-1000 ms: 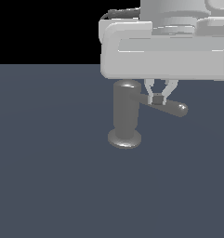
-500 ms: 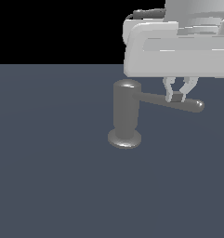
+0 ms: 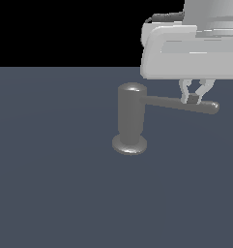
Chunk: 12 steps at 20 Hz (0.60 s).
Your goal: Turn on the faucet by rotating a designated handle.
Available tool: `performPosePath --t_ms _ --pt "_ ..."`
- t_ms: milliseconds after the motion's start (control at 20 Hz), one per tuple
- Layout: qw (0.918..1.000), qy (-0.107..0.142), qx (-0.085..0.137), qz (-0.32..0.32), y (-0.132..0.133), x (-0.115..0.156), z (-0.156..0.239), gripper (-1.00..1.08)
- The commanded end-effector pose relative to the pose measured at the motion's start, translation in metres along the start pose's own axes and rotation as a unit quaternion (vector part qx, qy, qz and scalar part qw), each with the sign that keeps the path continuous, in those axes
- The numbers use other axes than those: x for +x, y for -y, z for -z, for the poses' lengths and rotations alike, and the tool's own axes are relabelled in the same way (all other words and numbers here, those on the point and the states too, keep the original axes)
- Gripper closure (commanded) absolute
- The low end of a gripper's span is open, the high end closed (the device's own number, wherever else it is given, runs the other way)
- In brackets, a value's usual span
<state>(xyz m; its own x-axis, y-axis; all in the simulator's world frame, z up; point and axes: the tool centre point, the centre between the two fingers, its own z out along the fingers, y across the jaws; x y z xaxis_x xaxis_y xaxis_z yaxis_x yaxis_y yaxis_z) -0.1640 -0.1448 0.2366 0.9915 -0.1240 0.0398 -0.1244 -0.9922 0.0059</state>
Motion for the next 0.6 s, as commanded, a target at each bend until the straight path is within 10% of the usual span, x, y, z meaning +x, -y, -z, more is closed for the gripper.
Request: performPosePath --t_ms 0,550 --pt "1.0000 0.002 -0.001 0.001 -0.005 0.008 -0.003 1.08" --pt "1.0000 0.007 0.000 -0.002 -0.031 0.035 -0.008 1.08"
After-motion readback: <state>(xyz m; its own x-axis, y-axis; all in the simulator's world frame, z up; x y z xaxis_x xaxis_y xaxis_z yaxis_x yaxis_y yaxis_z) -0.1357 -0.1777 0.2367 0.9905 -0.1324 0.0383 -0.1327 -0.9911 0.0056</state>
